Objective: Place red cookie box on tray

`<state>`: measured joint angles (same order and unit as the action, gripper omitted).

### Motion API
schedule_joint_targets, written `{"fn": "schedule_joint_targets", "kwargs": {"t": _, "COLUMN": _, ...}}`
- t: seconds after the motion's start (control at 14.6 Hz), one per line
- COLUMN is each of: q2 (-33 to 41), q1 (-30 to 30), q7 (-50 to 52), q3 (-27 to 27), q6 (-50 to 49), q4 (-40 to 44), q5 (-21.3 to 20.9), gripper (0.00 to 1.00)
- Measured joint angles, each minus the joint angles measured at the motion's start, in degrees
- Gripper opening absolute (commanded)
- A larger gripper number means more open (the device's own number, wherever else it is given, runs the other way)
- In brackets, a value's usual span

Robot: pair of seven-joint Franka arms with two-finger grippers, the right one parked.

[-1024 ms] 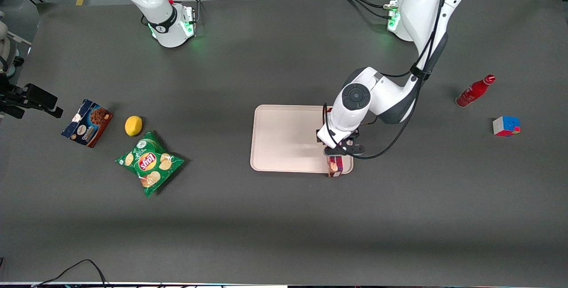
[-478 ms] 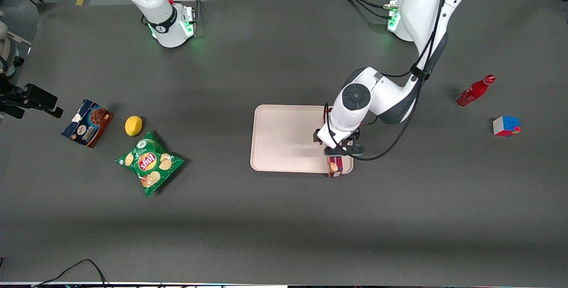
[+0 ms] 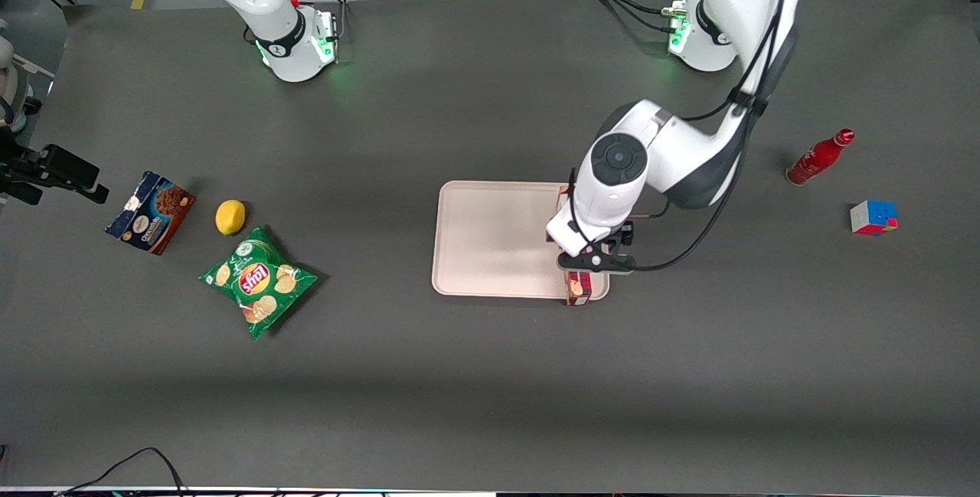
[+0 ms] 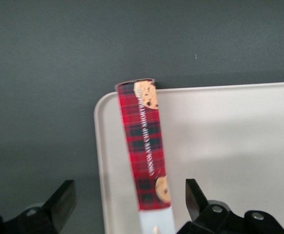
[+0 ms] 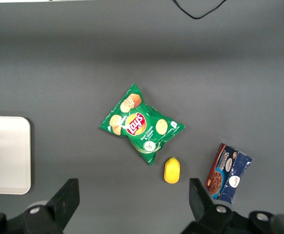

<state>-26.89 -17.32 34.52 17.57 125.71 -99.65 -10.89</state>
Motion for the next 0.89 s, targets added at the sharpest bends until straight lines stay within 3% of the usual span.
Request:
{"fn": "schedule_joint_targets", "kwargs": {"t": 0.27, "q2": 10.2, "q1": 1.0, "q7": -5.3, "q3": -0.3, "q6": -14.2, "q4": 1.6, "q5": 0.5, "gripper": 1.00}}
{"fn": "schedule_joint_targets", "kwargs": {"t": 0.41, "q2": 15.6, "q1": 1.2, "q7": -7.4, "q3": -2.1, "q6": -20.7, "q4": 2.0, "q5": 3.1, "gripper": 1.00}}
{"fn": "schedule_joint_targets", "kwargs": {"t": 0.61, "q2": 23.4, "q1": 1.3, "q7": -19.0, "q3": -8.5, "q6": -28.0, "q4": 2.1, "q5": 4.6, "gripper": 1.00}}
{"fn": "schedule_joint_targets", "kwargs": {"t": 0.89, "q2": 29.4, "q1": 1.8, "q7": -34.7, "q3": -20.4, "q6": -30.5, "q4": 2.0, "q5": 5.1, "gripper": 1.00}}
